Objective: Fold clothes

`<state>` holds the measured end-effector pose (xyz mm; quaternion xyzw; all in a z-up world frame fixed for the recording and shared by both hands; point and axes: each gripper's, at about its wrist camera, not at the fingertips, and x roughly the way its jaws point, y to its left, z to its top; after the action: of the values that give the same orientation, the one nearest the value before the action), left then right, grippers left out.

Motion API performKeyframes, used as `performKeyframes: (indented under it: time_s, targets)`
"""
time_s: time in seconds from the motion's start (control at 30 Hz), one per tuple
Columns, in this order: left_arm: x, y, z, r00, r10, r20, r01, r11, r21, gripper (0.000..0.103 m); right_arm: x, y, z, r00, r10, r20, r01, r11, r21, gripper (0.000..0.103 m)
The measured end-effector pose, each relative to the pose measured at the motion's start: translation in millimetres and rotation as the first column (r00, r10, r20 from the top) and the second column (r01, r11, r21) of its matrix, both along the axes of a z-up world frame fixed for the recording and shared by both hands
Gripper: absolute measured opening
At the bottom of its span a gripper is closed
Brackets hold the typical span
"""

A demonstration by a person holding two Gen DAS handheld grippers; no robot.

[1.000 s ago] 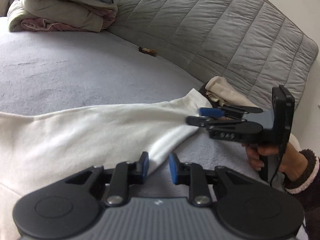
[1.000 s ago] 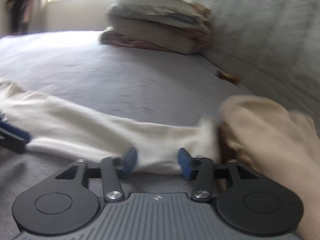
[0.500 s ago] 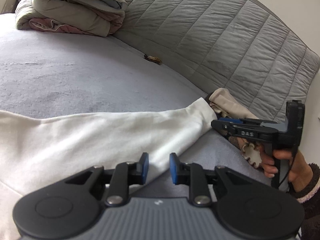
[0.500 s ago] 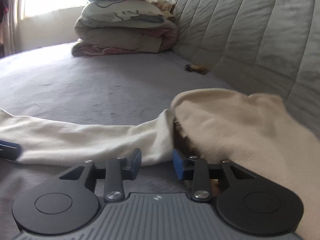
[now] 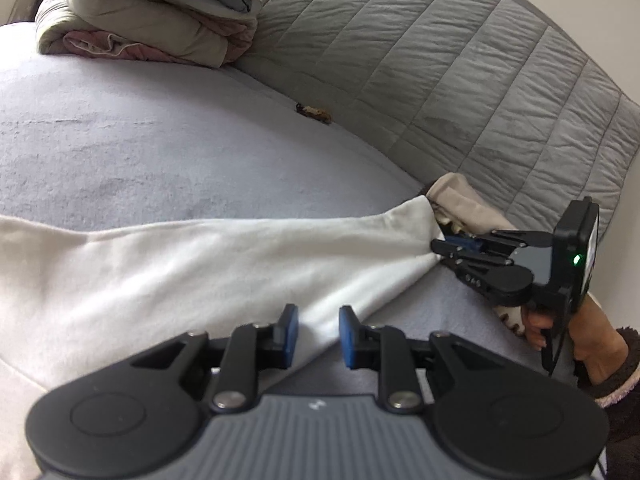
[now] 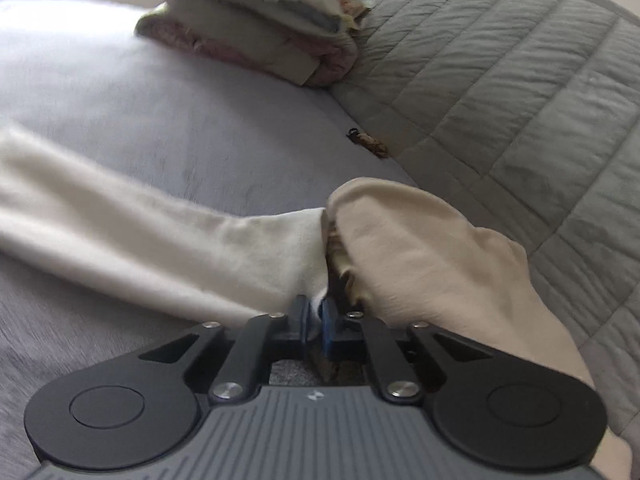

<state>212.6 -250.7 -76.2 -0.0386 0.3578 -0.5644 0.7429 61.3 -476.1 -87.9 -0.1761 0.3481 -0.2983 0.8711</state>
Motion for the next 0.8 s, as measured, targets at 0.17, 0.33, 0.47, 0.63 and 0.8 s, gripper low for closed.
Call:
performKeyframes:
  time_s: [0.17,0.33,0.47,0.63,0.8]
  targets:
    - [-1,6,8,1.000,0.010,0.014,-0.009,1.000,-0.029,0.023,-10,11,23,0.995,0.028,0.097,-0.028,1.000,-0.005,0.022]
    - [3,15,10,0.999,0.037,0.016,-0.035,0.997,-0.068,0.023,9,30,35,0.958,0.159,0.237,-0.203,0.963,0.177,0.029]
    - [4,7,-1,1.000,0.024,0.012,-0.024,1.000,-0.002,0.023,43,44,13,0.946,0.214,0.243,-0.283,0.911,0.301,0.030]
    - [7,8,-4,1.000,0.021,-0.012,-0.021,1.000,-0.013,0.024,53,15,10,0.960,0.154,0.235,-0.233,0.903,0.362,0.038]
    - [7,8,-4,1.000,0.026,-0.013,-0.026,1.000,-0.014,0.024,45,-27,15,0.963,0.031,0.268,-0.148,0.890,0.431,0.038]
